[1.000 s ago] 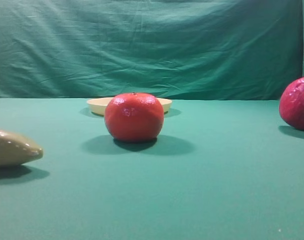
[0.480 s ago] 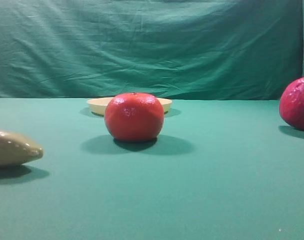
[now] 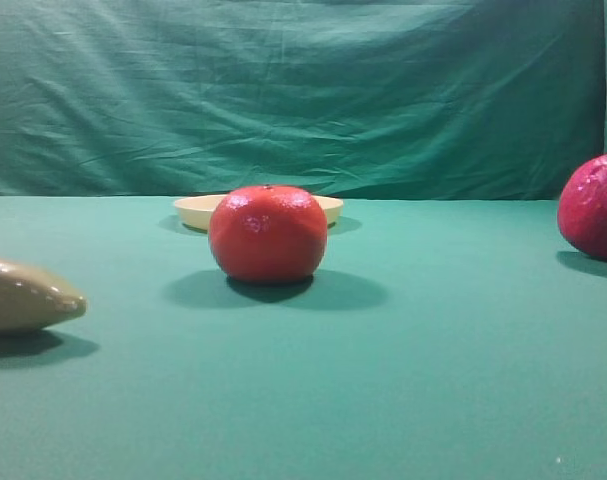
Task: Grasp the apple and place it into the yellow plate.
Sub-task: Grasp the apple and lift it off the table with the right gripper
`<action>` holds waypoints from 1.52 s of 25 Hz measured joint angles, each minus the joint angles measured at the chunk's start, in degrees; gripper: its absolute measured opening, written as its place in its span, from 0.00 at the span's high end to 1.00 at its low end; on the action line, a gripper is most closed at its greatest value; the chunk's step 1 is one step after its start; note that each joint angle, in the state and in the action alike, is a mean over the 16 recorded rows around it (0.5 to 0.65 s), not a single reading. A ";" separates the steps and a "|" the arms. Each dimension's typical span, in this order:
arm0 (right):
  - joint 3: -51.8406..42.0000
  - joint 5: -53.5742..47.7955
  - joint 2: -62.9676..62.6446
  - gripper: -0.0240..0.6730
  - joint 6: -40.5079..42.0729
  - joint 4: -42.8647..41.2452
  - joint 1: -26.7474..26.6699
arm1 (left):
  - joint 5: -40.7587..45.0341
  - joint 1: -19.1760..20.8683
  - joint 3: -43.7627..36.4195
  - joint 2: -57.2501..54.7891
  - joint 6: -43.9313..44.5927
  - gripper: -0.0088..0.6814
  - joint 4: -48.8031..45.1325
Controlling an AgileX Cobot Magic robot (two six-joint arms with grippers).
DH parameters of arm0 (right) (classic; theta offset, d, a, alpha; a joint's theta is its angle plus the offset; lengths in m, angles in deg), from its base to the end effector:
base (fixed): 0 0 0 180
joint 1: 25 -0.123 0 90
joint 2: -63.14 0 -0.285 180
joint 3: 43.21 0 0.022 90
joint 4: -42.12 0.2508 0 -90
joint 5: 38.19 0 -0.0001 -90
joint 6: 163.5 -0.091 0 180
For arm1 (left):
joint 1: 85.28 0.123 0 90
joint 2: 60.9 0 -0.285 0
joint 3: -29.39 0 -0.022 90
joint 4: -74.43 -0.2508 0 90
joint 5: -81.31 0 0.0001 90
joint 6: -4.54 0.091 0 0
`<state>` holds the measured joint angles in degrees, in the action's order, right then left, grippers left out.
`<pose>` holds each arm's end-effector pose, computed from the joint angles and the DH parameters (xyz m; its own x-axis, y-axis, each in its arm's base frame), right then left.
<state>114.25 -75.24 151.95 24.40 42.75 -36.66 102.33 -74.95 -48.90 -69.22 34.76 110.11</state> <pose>0.2773 0.0578 0.2596 -0.8007 -0.2967 -0.5204 -0.3112 0.9483 -0.0619 0.0560 -0.0092 0.1795 -0.2381 -0.1060 -0.9654 0.0094 0.9937 -0.1115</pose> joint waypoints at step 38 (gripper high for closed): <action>22.77 7.99 22.07 0.24 -4.35 7.33 -6.80 | 0.00 0.00 0.00 0.00 0.00 0.76 0.00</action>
<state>137.02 -67.25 174.02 20.05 50.08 -43.46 102.33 -74.95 -48.90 -69.22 34.76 110.11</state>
